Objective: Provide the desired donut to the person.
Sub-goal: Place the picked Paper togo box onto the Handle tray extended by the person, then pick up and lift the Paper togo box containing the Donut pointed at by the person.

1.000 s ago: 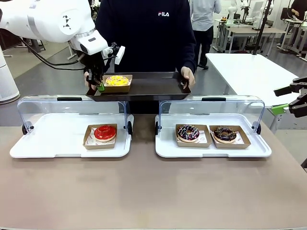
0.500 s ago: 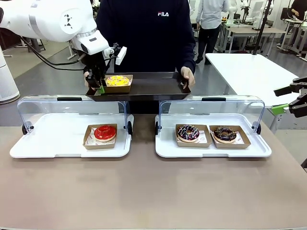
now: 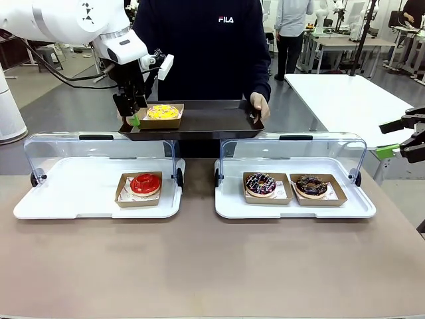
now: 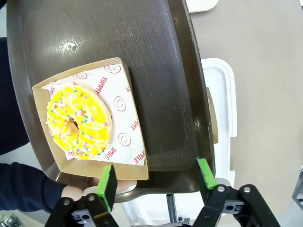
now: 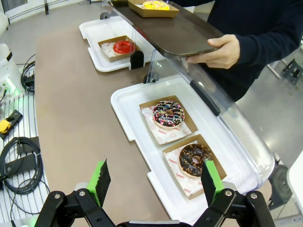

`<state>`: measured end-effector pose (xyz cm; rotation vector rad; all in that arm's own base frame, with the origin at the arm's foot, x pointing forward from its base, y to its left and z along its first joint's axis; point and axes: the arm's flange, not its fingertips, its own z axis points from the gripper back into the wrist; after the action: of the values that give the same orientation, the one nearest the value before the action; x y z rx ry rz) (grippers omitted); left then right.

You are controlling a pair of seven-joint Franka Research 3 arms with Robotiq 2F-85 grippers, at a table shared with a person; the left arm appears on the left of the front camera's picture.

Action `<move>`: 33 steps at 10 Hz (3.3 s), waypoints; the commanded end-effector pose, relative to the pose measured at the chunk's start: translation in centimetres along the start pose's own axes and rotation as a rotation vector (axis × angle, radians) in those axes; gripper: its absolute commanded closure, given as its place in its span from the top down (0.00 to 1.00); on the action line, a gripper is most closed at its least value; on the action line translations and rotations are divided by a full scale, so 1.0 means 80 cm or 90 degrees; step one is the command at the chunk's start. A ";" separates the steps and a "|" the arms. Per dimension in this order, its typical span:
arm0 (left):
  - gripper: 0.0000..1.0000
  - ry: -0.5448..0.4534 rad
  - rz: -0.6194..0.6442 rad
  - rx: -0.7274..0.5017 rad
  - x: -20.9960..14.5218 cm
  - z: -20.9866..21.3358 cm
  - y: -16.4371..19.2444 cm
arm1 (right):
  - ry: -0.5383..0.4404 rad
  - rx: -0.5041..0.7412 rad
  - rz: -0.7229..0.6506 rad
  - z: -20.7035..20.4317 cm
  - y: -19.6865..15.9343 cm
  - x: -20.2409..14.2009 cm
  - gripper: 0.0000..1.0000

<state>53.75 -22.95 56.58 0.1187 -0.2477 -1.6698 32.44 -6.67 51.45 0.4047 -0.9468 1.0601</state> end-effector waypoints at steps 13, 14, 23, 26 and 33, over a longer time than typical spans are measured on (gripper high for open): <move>1.00 0.002 0.005 -0.041 -0.002 0.002 -0.005 | -0.021 0.005 0.007 -0.003 -0.003 0.000 1.00; 1.00 0.002 0.005 -0.041 -0.002 0.002 -0.005 | -0.021 0.005 0.007 -0.003 -0.003 0.000 1.00; 1.00 -0.189 0.168 -0.041 -0.139 0.077 -0.147 | -0.021 0.005 0.007 -0.003 -0.003 0.000 1.00; 1.00 -0.293 0.147 0.041 -0.238 0.063 -0.217 | -0.021 0.005 0.007 -0.003 -0.003 0.000 1.00; 1.00 -0.436 0.184 0.111 -0.358 0.043 -0.301 | -0.021 0.005 0.007 -0.003 -0.003 0.000 1.00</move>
<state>33.42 7.38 53.44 -0.3165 -0.8152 -1.3125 32.41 -6.68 51.45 0.4047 -0.9448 1.0606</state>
